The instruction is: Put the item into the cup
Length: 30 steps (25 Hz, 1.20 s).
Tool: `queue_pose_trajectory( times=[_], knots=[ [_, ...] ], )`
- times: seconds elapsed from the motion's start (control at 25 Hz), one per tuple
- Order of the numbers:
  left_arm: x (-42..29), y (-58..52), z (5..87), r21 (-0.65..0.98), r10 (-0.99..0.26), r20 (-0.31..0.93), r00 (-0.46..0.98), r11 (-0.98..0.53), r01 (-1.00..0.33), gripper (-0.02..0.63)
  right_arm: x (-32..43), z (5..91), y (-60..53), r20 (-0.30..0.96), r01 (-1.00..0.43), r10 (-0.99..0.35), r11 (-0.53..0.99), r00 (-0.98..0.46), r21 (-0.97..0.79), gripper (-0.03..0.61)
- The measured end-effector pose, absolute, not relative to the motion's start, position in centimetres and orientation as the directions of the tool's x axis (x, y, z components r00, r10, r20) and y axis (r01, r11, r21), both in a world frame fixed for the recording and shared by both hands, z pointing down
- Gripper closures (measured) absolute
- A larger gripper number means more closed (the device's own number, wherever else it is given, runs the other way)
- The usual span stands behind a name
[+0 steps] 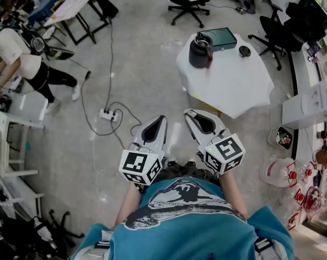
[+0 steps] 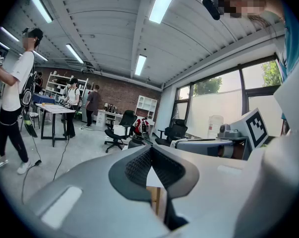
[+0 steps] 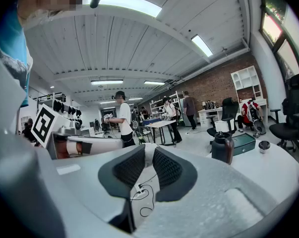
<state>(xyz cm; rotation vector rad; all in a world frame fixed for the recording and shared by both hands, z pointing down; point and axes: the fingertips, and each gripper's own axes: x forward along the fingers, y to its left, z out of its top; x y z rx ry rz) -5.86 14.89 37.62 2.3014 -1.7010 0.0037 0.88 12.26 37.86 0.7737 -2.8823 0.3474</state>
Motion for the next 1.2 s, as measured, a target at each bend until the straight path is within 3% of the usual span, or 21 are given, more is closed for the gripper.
queue_pose_trajectory(
  times=[1.2],
  knots=[
    [-8.0,13.7,39.8,0.273,-0.889,0.169,0.425,-0.372,-0.887,0.595,0.1,40.8,11.9,0.258,-0.635,-0.585,0.747,-0.769,-0.198,0.526]
  ],
)
